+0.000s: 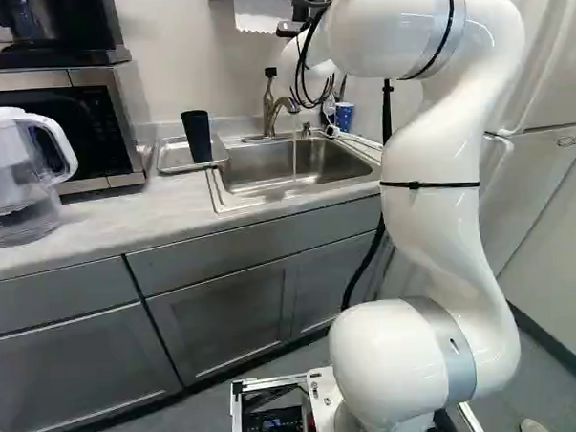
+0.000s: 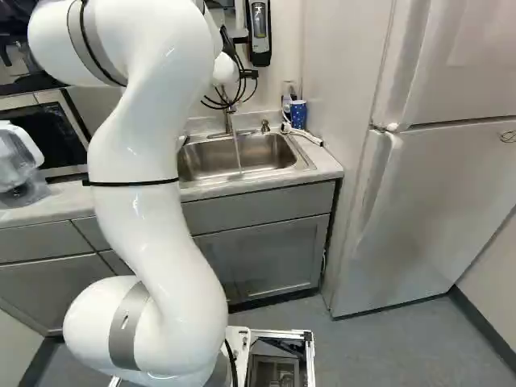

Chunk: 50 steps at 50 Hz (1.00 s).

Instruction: Rinse the cup and place it in the tray

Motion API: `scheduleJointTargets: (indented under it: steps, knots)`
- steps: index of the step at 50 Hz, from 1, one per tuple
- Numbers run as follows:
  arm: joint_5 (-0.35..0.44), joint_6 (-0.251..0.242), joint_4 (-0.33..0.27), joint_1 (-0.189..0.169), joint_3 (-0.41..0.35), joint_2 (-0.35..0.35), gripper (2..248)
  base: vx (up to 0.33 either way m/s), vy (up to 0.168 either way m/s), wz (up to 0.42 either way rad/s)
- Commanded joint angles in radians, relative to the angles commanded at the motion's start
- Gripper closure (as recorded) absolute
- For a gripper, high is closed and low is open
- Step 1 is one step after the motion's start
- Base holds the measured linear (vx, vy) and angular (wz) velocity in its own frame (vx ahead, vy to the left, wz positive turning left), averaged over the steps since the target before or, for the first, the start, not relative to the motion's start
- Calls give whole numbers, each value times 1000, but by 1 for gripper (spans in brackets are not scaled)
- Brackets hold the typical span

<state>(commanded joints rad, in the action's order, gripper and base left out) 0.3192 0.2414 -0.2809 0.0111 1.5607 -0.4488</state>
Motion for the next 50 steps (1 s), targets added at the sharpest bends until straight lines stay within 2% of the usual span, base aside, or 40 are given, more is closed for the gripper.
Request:
scheduleJointTargets:
  steps: [50]
  knots:
    - [-75,0,0,7,-107,89,3,0,0,0]
